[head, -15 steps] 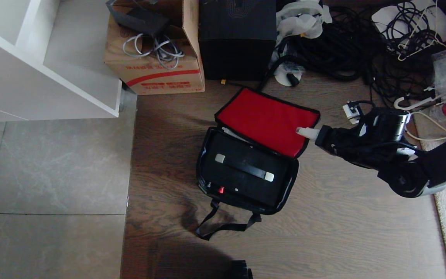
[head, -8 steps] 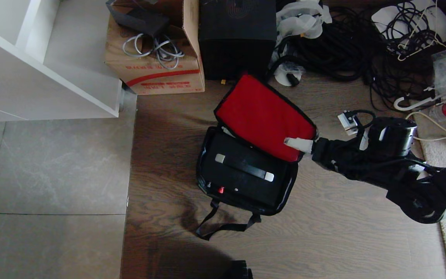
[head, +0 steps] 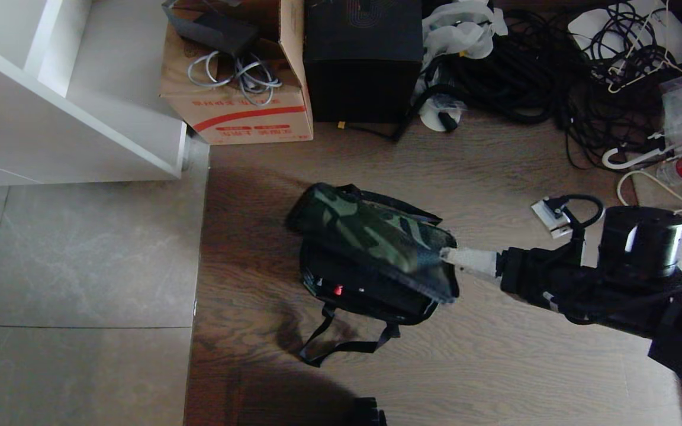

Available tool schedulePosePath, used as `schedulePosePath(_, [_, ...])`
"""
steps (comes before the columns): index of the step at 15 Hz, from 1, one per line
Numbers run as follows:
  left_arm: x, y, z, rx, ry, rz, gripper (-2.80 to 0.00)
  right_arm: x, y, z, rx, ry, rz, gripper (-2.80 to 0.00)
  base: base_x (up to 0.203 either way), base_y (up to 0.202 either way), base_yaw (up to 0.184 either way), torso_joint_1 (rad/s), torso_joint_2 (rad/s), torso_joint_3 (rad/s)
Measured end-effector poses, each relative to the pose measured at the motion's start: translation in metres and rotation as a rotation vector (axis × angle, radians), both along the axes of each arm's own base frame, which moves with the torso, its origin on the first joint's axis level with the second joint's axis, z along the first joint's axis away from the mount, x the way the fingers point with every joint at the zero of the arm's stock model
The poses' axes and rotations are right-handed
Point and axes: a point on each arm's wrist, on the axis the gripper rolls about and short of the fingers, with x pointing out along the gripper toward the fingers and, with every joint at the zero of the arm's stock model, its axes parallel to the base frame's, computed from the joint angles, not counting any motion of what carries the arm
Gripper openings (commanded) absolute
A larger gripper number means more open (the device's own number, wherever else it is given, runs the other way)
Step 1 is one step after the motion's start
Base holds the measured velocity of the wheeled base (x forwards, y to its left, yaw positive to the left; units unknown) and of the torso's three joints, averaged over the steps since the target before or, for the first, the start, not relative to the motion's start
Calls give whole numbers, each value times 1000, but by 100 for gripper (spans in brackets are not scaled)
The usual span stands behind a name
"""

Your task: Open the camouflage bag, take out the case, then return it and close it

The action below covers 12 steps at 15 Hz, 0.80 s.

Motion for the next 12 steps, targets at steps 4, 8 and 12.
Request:
schedulePosePath(4, [0,0,0,0,0,0,-280,-36,-11,17,-8,40,44,0,0,0,0,0,0,0])
schedulePosePath(8, [0,0,0,0,0,1,-280,-64,-20,26,7,96,117,-280,0,0,0,0,0,0])
schedulePosePath(12, [0,0,0,0,0,0,-280,-100,-31,30,12,142,184,-280,0,0,0,0,0,0])
